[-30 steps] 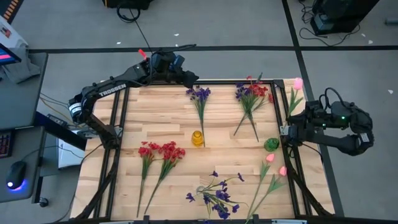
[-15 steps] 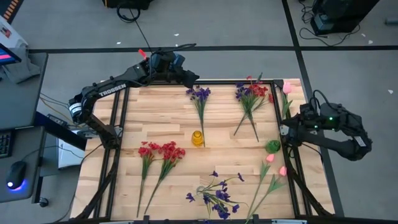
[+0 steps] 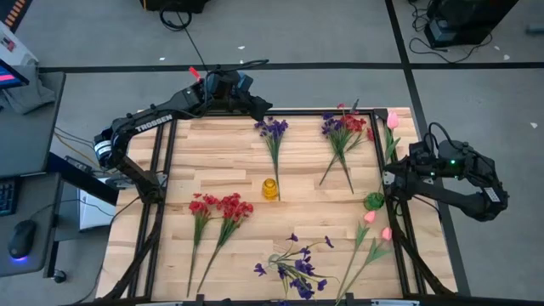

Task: Sort flowers into vase by color
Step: Put the top pink tulip into the green vase, then put the left purple flower into the yellow vase

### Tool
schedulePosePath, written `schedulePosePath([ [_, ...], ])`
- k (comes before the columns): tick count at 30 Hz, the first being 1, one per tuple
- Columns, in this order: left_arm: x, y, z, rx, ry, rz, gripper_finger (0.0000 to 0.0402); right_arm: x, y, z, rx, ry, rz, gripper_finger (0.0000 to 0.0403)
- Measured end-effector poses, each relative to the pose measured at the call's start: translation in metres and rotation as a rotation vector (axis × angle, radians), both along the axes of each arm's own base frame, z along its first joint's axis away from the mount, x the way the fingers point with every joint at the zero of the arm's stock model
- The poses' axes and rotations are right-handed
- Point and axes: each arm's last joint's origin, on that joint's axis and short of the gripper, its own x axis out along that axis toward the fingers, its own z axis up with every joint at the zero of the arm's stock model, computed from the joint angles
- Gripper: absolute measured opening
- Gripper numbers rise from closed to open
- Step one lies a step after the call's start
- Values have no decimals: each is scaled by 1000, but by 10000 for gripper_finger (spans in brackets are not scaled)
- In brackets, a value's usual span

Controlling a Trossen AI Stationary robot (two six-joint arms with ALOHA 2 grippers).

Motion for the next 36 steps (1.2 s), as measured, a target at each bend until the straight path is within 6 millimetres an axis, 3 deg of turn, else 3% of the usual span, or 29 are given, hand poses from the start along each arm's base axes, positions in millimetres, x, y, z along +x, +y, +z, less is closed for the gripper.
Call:
schedulePosePath([
  [15,0,0,0,2,1,-1,218,-2,3,-5,59,46,75,20],
  [36,0,0,0,2,0,-15,218,-11,9,-8,98,109,143,134],
])
